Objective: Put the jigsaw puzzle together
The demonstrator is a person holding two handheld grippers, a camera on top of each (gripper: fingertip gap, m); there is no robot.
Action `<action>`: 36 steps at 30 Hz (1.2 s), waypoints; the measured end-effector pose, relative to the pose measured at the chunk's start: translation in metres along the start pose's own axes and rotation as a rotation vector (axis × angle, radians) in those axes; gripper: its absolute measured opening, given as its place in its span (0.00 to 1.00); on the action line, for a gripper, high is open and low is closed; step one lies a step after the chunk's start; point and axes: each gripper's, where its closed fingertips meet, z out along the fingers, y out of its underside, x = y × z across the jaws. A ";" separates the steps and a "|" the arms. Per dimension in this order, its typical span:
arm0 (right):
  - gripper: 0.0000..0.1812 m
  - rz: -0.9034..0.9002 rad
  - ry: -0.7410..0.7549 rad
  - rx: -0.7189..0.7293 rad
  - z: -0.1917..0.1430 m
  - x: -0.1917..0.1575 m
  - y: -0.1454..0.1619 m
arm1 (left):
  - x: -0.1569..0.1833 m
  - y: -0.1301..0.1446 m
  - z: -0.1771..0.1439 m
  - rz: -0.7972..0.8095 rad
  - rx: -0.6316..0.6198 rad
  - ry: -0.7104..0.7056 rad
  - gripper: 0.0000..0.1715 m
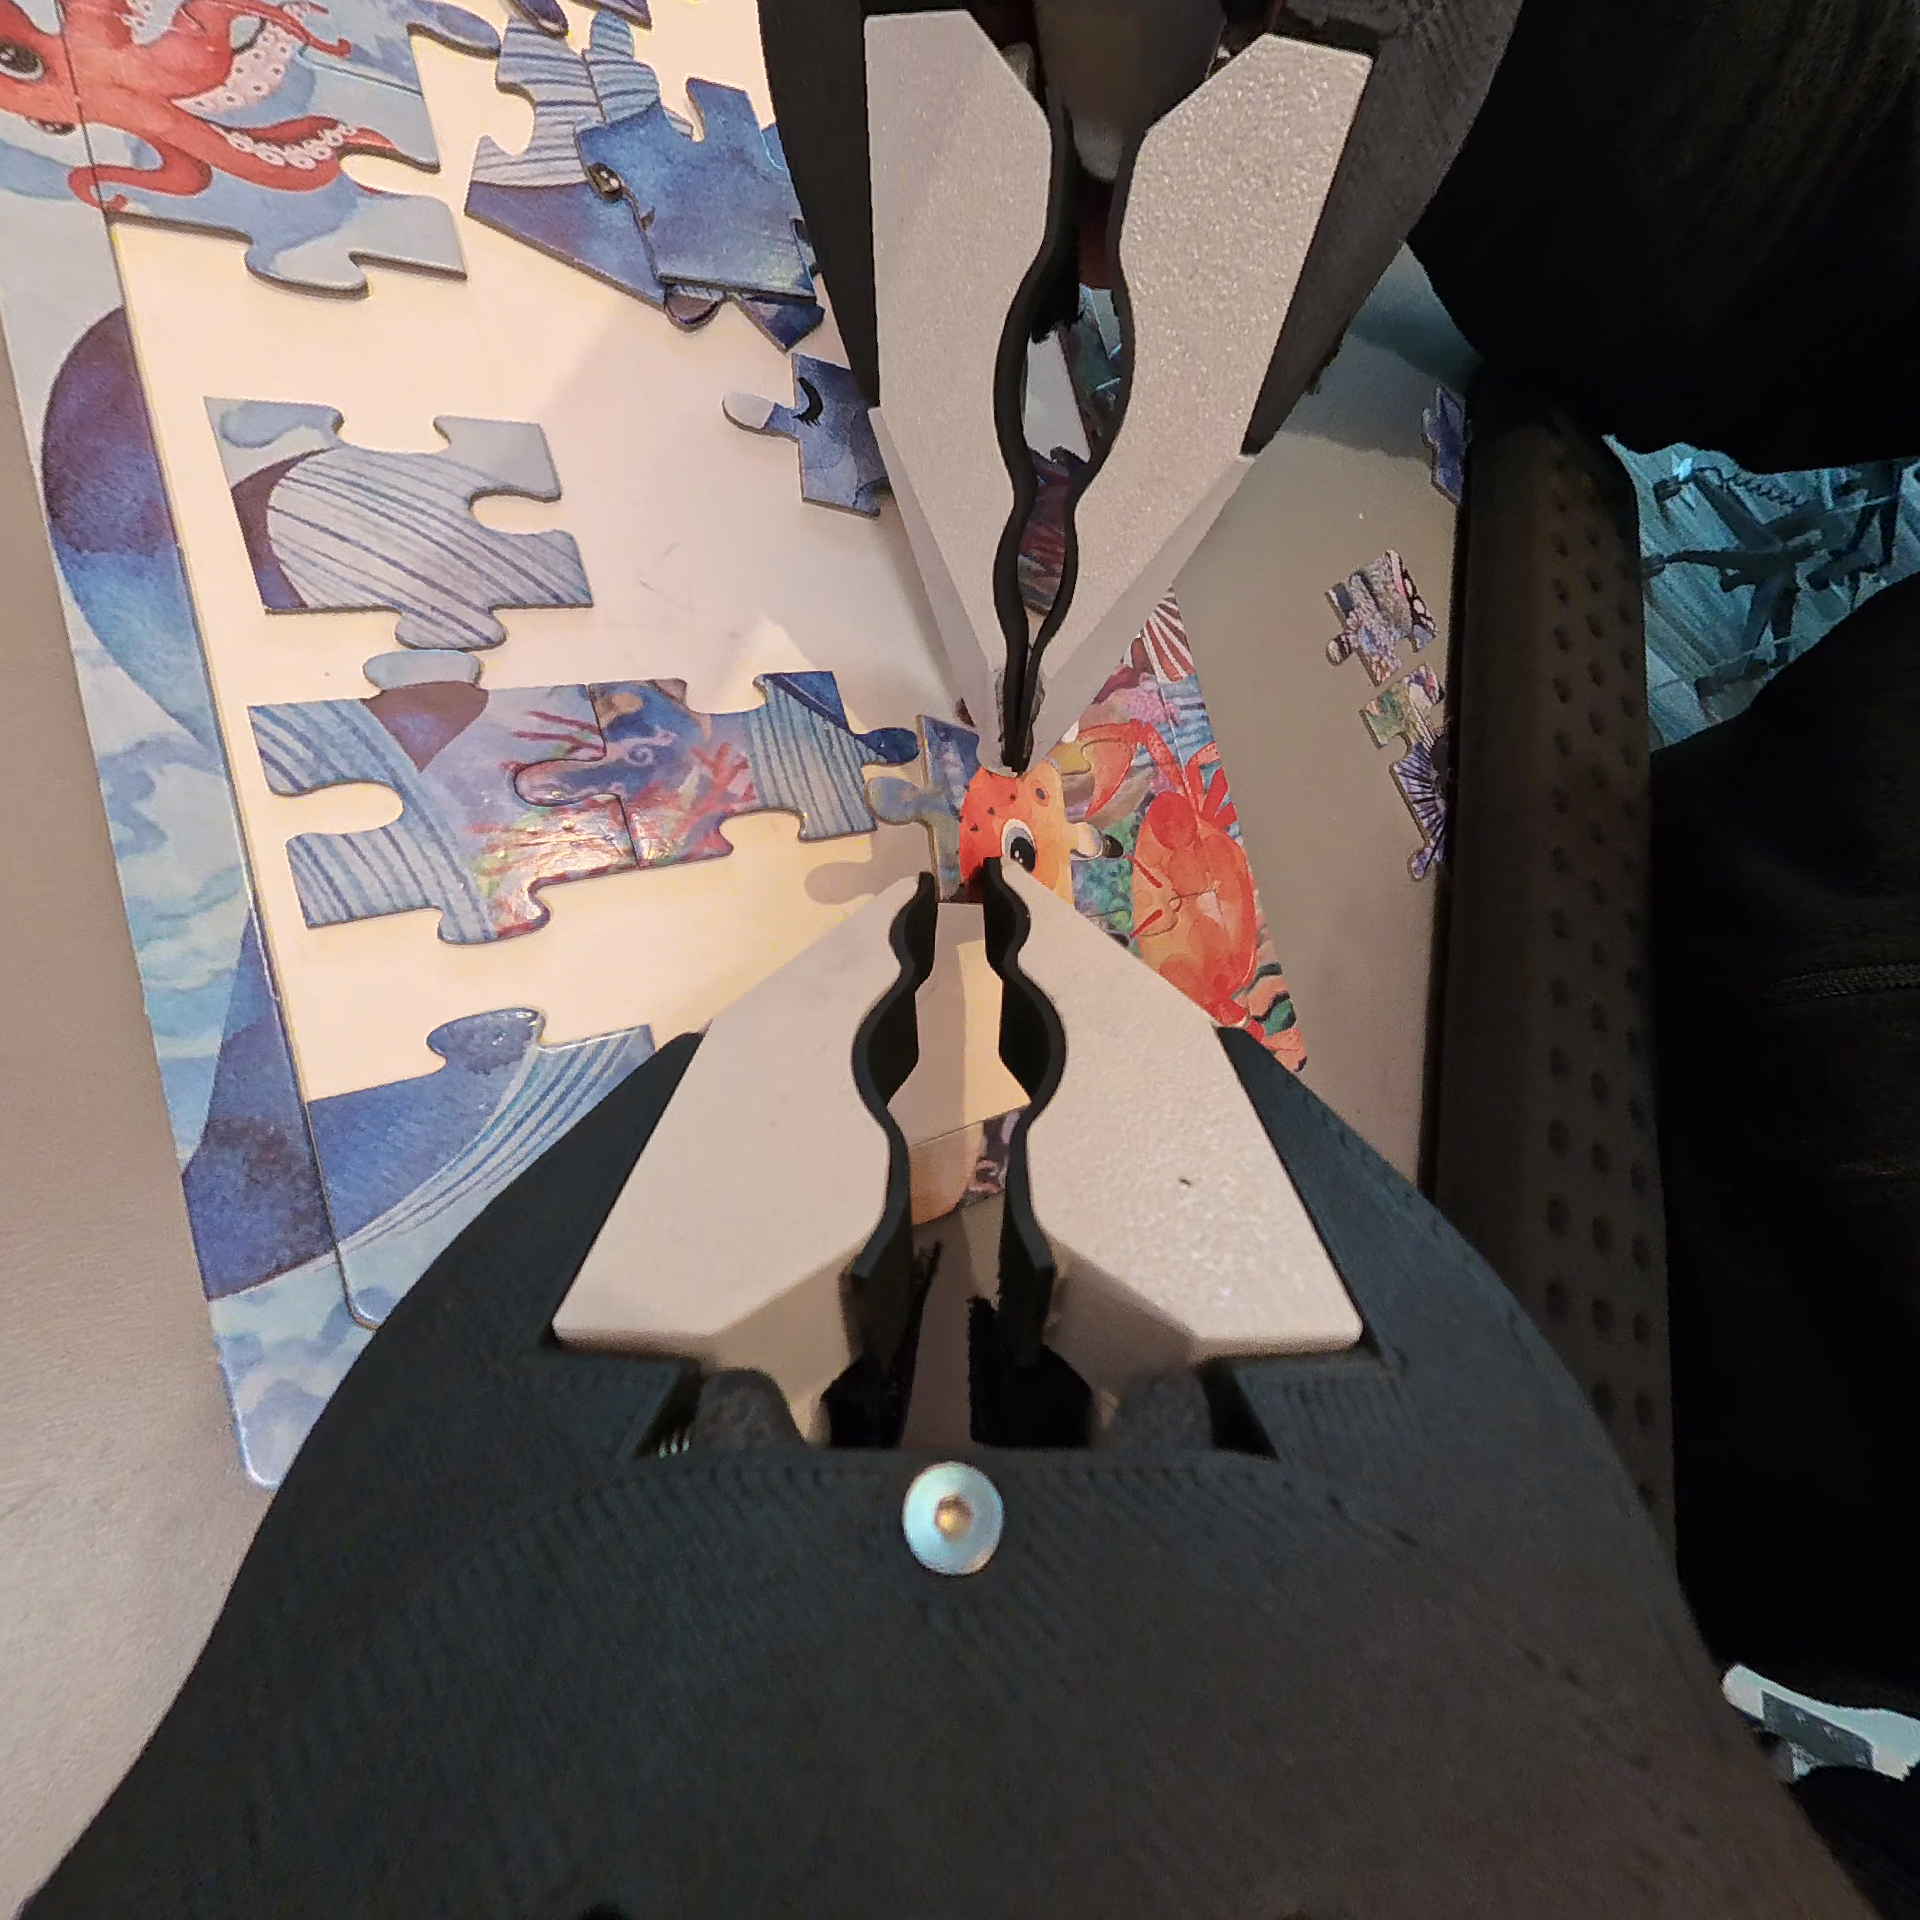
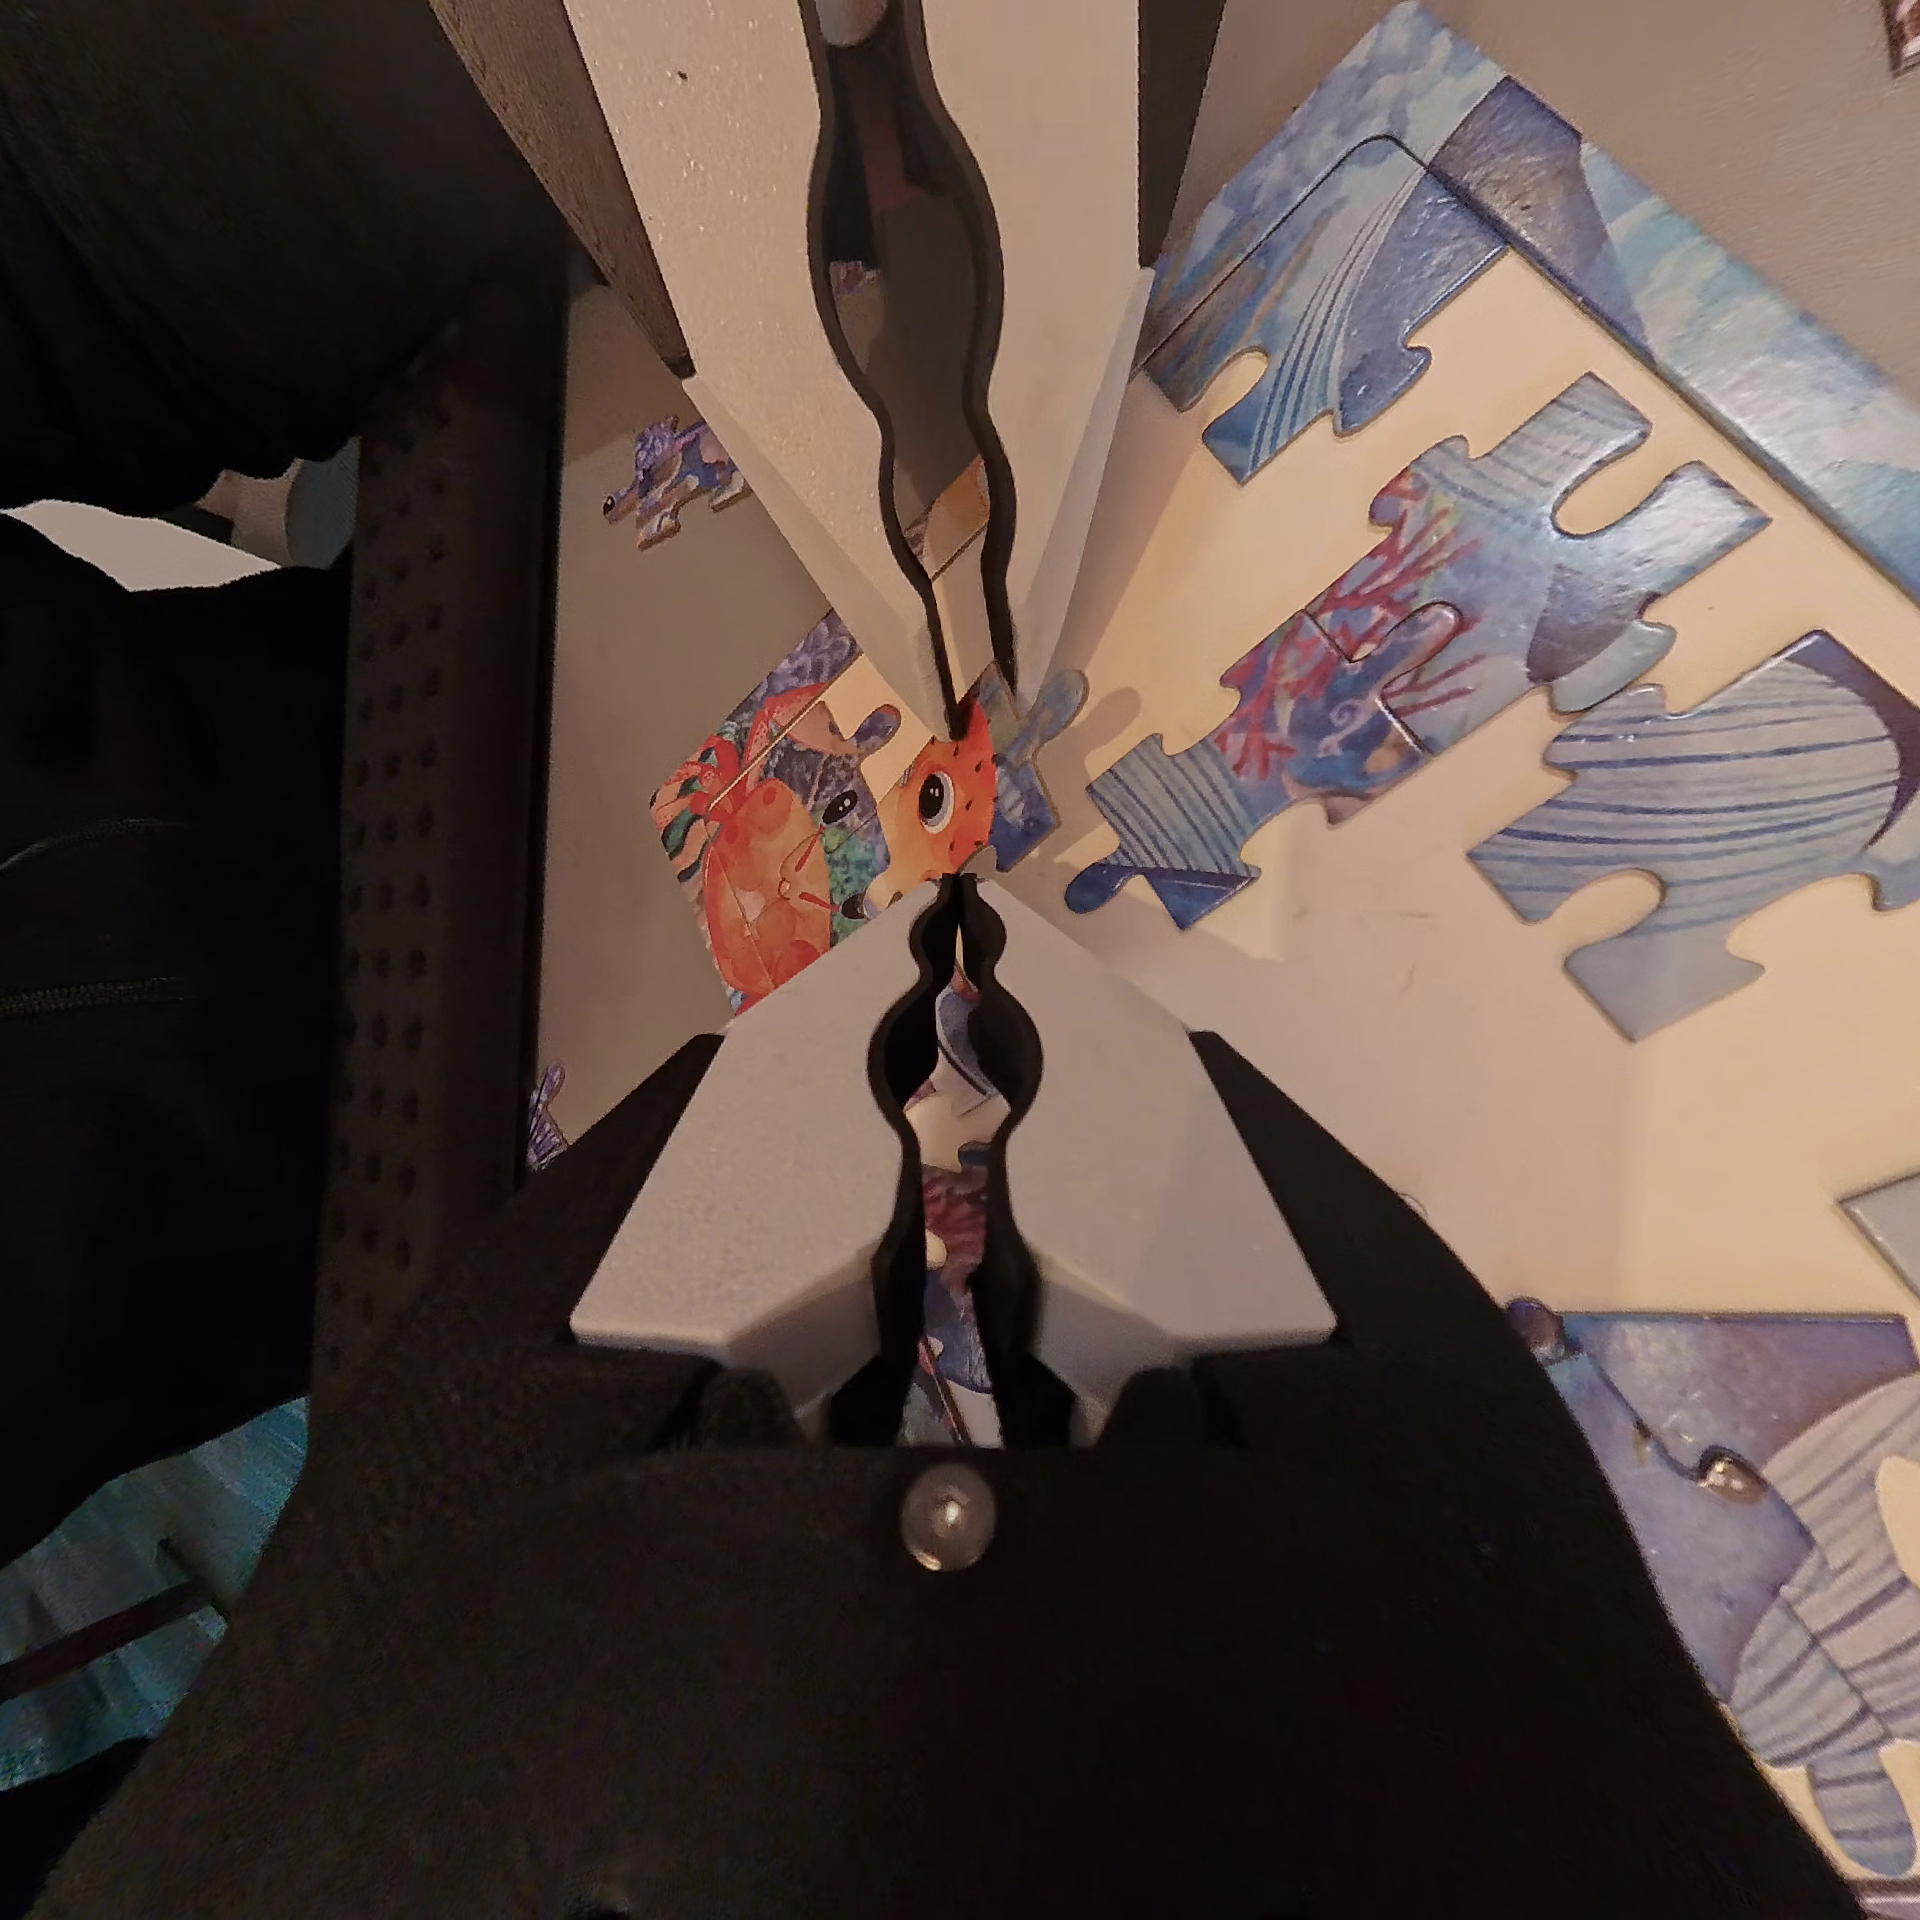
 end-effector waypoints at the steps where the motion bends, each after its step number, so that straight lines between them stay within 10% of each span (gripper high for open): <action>1: 0.00 -0.002 0.001 -0.003 0.000 0.000 0.000 | -0.001 0.000 0.000 0.004 -0.003 -0.006 0.04; 36: 0.10 -0.018 -0.064 0.016 -0.011 -0.015 -0.003 | 0.006 -0.009 -0.007 0.046 0.029 0.001 0.02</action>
